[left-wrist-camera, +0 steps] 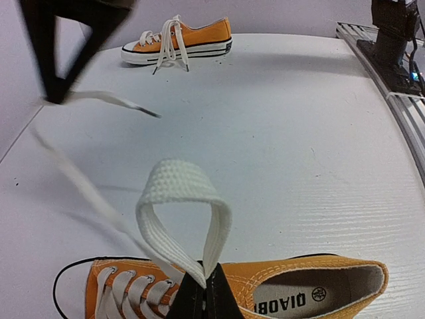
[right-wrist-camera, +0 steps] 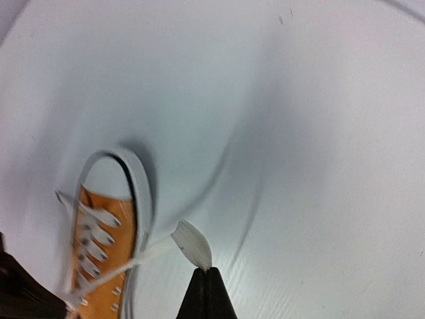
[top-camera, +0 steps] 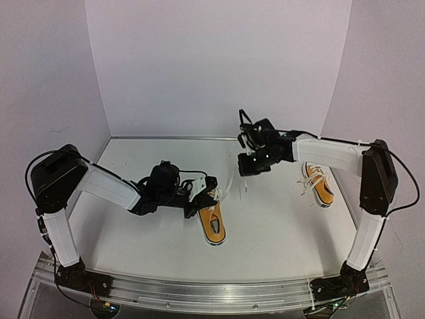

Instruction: Tie the shoes

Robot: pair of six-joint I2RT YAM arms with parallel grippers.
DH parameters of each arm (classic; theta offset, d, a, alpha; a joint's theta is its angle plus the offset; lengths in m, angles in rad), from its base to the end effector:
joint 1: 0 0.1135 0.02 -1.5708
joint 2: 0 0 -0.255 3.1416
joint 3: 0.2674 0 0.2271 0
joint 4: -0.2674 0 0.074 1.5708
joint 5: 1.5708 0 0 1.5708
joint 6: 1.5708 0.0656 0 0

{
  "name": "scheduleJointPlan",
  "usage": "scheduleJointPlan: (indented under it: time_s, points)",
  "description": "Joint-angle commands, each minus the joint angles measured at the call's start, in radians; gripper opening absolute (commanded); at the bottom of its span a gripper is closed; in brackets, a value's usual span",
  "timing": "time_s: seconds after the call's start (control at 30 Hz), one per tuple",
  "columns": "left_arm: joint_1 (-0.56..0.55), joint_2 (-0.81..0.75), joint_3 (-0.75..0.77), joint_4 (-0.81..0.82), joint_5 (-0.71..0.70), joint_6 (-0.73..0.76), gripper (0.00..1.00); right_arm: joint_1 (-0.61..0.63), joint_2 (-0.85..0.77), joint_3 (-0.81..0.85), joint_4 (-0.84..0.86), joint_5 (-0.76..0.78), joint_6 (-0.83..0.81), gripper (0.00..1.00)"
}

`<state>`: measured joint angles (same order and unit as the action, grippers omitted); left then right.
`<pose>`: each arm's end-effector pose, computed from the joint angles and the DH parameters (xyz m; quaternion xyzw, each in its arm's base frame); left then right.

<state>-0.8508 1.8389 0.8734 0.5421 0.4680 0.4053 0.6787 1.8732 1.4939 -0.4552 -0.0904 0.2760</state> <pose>0.2299 -0.3070 0.1590 0.5819 0.5872 -0.3066 0.4719 0.3195 0.2653 0.2283 -0.2023 0.9100 0.2026 0.3000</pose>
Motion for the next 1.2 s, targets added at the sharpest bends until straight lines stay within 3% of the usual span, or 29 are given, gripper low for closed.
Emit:
scheduleJointPlan:
  time_s: [0.0, 0.2, 0.23, 0.27, 0.33, 0.4, 0.83, 1.0, 1.17]
  points:
    - [-0.024, -0.032, -0.035, 0.085, -0.027, 0.080, 0.00, 0.031, 0.106, 0.248, 0.018, -0.192, -0.061, 0.00]
    - [-0.057, -0.034, -0.026, 0.018, -0.045, 0.150, 0.00, 0.185, 0.290, 0.542, -0.046, -0.350, -0.104, 0.00]
    - [-0.063, -0.034, -0.023, 0.003, -0.050, 0.160, 0.00, 0.194, 0.288, 0.541, -0.050, -0.362, -0.099, 0.04]
    - [-0.066, -0.036, -0.023, -0.008, -0.055, 0.166, 0.00, 0.194, 0.272, 0.514, -0.048, -0.360, -0.092, 0.14]
    - [-0.069, -0.039, -0.028, -0.010, -0.059, 0.168, 0.00, 0.178, 0.207, 0.444, -0.035, -0.330, -0.081, 0.45]
    - [-0.070, -0.041, -0.031, -0.007, -0.059, 0.170, 0.00, 0.154, 0.126, 0.347, -0.003, -0.323, -0.065, 0.58]
    - [-0.070, -0.033, -0.018, 0.003, -0.084, 0.165, 0.00, 0.067, -0.225, -0.224, 0.247, -0.464, 0.078, 0.55]
    - [-0.070, -0.032, -0.011, -0.006, -0.087, 0.165, 0.00, 0.071, -0.238, -0.423, 0.465, -0.544, 0.231, 0.53]
    - [-0.070, -0.026, -0.001, -0.012, -0.083, 0.165, 0.00, 0.100, -0.207, -0.461, 0.564, -0.543, 0.287, 0.58]
